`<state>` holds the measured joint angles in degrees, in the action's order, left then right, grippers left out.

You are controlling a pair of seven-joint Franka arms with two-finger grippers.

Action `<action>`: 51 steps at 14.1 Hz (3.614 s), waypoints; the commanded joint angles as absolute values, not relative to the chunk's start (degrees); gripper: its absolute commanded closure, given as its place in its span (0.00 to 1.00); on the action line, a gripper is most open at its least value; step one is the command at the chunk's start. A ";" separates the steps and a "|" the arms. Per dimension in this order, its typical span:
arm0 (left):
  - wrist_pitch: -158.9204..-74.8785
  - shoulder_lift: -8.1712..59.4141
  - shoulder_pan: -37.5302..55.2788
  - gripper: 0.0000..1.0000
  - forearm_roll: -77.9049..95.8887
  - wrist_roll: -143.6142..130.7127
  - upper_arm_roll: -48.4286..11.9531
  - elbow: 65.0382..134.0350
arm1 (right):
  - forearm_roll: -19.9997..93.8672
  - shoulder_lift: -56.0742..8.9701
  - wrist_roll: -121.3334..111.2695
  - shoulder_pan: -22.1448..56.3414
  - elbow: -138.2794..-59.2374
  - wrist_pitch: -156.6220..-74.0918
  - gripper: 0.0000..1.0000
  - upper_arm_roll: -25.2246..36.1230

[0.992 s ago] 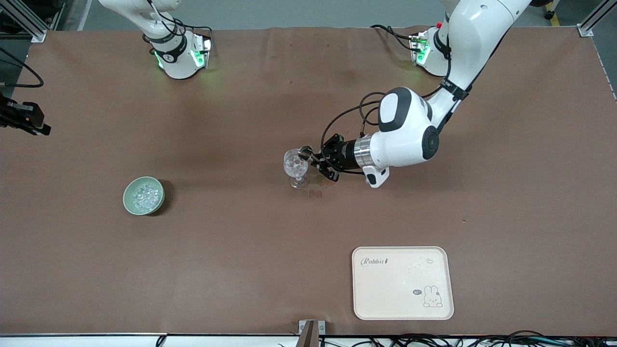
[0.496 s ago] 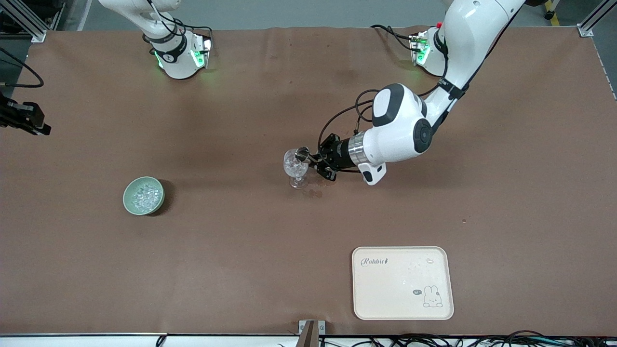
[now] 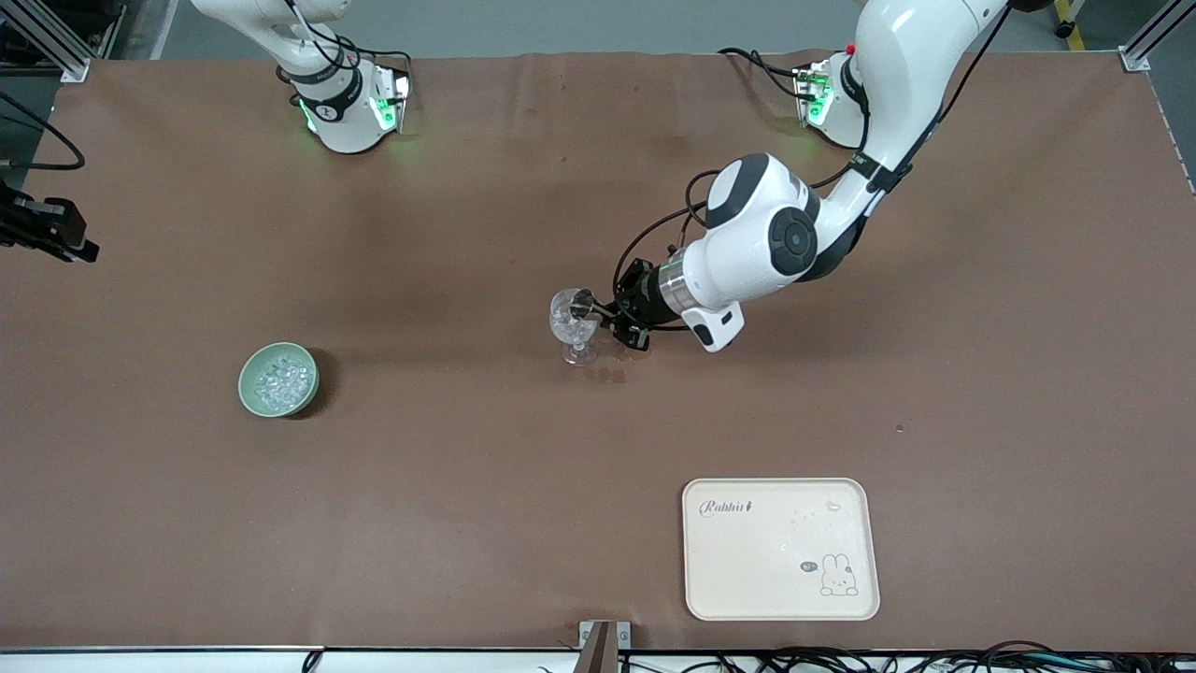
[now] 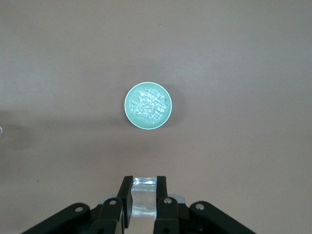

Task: Pour wine and add ice with both arms
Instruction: 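Tilt the jigger over the wine glass rim with the left gripper, then move the jigger toward the tray while the right gripper carries ice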

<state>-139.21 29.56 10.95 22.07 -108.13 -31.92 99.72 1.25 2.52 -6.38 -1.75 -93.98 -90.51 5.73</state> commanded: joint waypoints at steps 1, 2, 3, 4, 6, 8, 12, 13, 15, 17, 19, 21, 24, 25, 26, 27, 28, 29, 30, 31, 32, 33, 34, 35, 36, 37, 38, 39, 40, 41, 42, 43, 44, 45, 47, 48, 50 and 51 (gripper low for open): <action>-139.22 29.71 11.95 0.99 20.13 -110.12 -31.46 98.96 | 2.02 3.34 -5.63 -2.11 -94.83 -90.44 0.95 5.54; -139.22 29.79 12.04 0.99 19.08 -111.08 -31.38 98.96 | 2.02 3.34 -5.63 -2.02 -94.83 -90.44 0.95 5.54; -139.22 29.79 12.13 0.99 17.59 -112.40 -31.46 98.88 | 2.02 3.34 -5.63 -2.11 -94.83 -90.35 0.95 5.54; -139.22 29.88 12.48 0.99 15.75 -114.07 -31.46 98.79 | 2.02 3.34 -5.63 -2.11 -94.83 -90.35 0.95 5.54; -139.22 29.88 13.09 0.99 13.19 -116.18 -31.38 98.79 | 2.02 3.34 -5.63 -2.11 -94.83 -90.35 0.95 5.54; -139.22 29.97 13.18 0.99 12.92 -116.28 -31.38 98.79 | 2.02 3.34 -5.63 -2.11 -94.83 -90.26 0.95 5.54; -139.22 30.15 13.18 1.00 12.83 -116.37 -31.38 98.79 | 2.02 3.34 -5.63 -2.11 -94.83 -90.18 0.95 5.54; -139.13 30.15 13.27 1.00 12.83 -116.37 -31.38 98.79 | 2.02 3.34 -5.63 -2.11 -94.83 -90.26 0.95 5.54; -139.13 30.06 13.36 0.99 12.83 -116.80 -31.38 98.79 | 2.02 3.34 -5.54 -2.11 -94.83 -90.35 0.95 5.45; -138.87 30.41 12.92 0.99 12.92 -116.63 -31.55 98.18 | 2.02 3.34 -5.54 -2.02 -94.83 -90.35 0.95 5.54; -136.95 31.02 11.69 0.99 13.71 -115.84 -31.99 97.56 | 2.02 3.34 -5.62 -2.02 -94.83 -90.35 0.95 5.54; -134.31 31.73 12.47 0.99 14.67 -115.31 -31.99 95.46 | 2.02 3.34 -5.54 -1.93 -94.83 -90.35 0.95 5.54; -131.76 31.73 11.60 0.99 15.03 -114.96 -32.25 94.22 | 2.02 3.34 -5.54 -1.06 -94.75 -90.53 0.95 5.36; -131.14 31.82 11.69 0.99 16.07 -114.87 -32.17 93.35 | 2.02 3.34 -5.19 -0.27 -94.75 -90.96 0.95 5.36; -130.52 31.82 11.34 0.99 16.95 -114.53 -32.25 93.08 | 2.02 3.34 -4.66 0.26 -94.66 -91.14 0.95 5.36; -129.04 31.82 10.55 0.99 18.62 -112.61 -32.26 92.47 | 2.02 3.34 -3.35 0.79 -94.57 -91.14 0.95 5.36; -126.94 31.82 9.76 0.99 21.59 -109.28 -32.26 91.59 | 2.02 3.34 -1.69 1.84 -94.57 -91.23 0.95 5.27; -124.30 31.82 8.45 0.99 26.75 -104.29 -32.26 90.62 | 1.93 3.34 -0.02 2.98 -94.57 -91.32 0.95 5.36; -122.45 31.82 6.96 0.99 31.33 -99.45 -32.17 90.01 | 1.93 3.34 1.31 3.60 -94.57 -91.84 0.95 5.36; -120.87 31.82 4.59 0.99 36.08 -95.05 -32.17 89.91 | 1.93 3.34 2.45 4.73 -94.57 -92.54 0.95 5.36; -119.46 32.16 2.48 0.99 39.60 -91.36 -32.17 89.74 | 1.85 3.25 3.94 5.79 -94.48 -92.81 0.95 5.36; -118.49 32.86 0.81 0.99 41.81 -88.88 -32.17 88.78 | 1.76 3.16 5.78 7.02 -94.57 -93.33 0.95 5.36; -117.52 34.44 -0.69 0.99 43.49 -87.03 -32.17 87.38 | 1.67 3.08 7.71 8.42 -94.57 -94.04 0.95 5.36; -117.16 36.19 -2.10 0.99 44.55 -86.32 -32.17 85.62 | 1.50 2.99 9.82 10.18 -94.57 -94.65 0.95 5.36; -117.16 38.39 -3.50 0.99 45.34 -86.13 -32.17 83.26 | 1.41 2.81 11.50 11.85 -94.57 -95.53 0.95 5.36; -117.16 40.58 -4.82 0.99 46.92 -86.13 -32.17 81.23 | 1.41 1.94 13.69 14.04 -94.48 -96.32 0.96 5.36; -117.16 42.35 -6.31 0.99 48.93 -85.44 -32.17 79.73 | 1.41 1.06 16.15 16.50 -94.40 -97.46 0.96 5.36; -117.25 43.49 -7.89 0.99 51.48 -82.47 -32.08 78.93 | 1.32 -0.16 18.09 18.96 -94.31 -98.69 0.96 5.36; -117.42 44.11 -9.30 0.99 53.85 -78.96 -31.82 78.84 | 1.23 -1.65 21.06 22.20 -94.31 -100.44 0.96 5.36; -117.60 45.95 -11.84 0.99 57.62 -76.05 -31.73 78.58 | 1.23 -2.97 24.23 24.93 -94.13 -101.85 0.97 5.36; -117.60 48.40 -13.61 0.99 61.57 -74.72 -31.73 77.10 | 1.23 -4.82 27.65 27.75 -93.70 -103.26 0.97 5.36; -117.60 50.43 -14.93 0.99 63.09 -74.10 -31.64 75.95 | 1.06 -7.27 30.99 30.99 -92.82 -104.40 0.97 5.36; -117.60 51.67 -15.99 0.99 63.63 -72.53 -31.64 75.50 | 0.79 -9.73 34.07 33.37 -91.25 -105.28 0.97 5.36; -117.77 53.51 -16.87 0.99 64.50 -70.68 -31.64 74.71 | -0.17 -12.45 37.84 36.01 -89.32 -105.55 0.97 5.36; -118.21 57.37 -18.10 0.99 65.74 -67.95 -31.03 72.78 | -2.89 -16.94 46.36 41.72 -85.80 -105.64 0.98 5.36; -118.91 58.70 -18.11 0.99 66.18 -67.59 -30.16 71.82 | -3.25 -18.53 48.58 42.88 -85.09 -105.73 0.98 5.36; -122.41 61.69 -17.67 0.99 68.11 -65.40 -29.18 69.88 | -3.16 -21.69 49.13 45.16 -84.55 -109.75 0.98 5.36; -124.87 62.31 -17.41 0.99 68.12 -62.61 -29.09 69.87 | -3.16 -23.01 49.13 45.78 -84.55 -112.04 0.98 5.36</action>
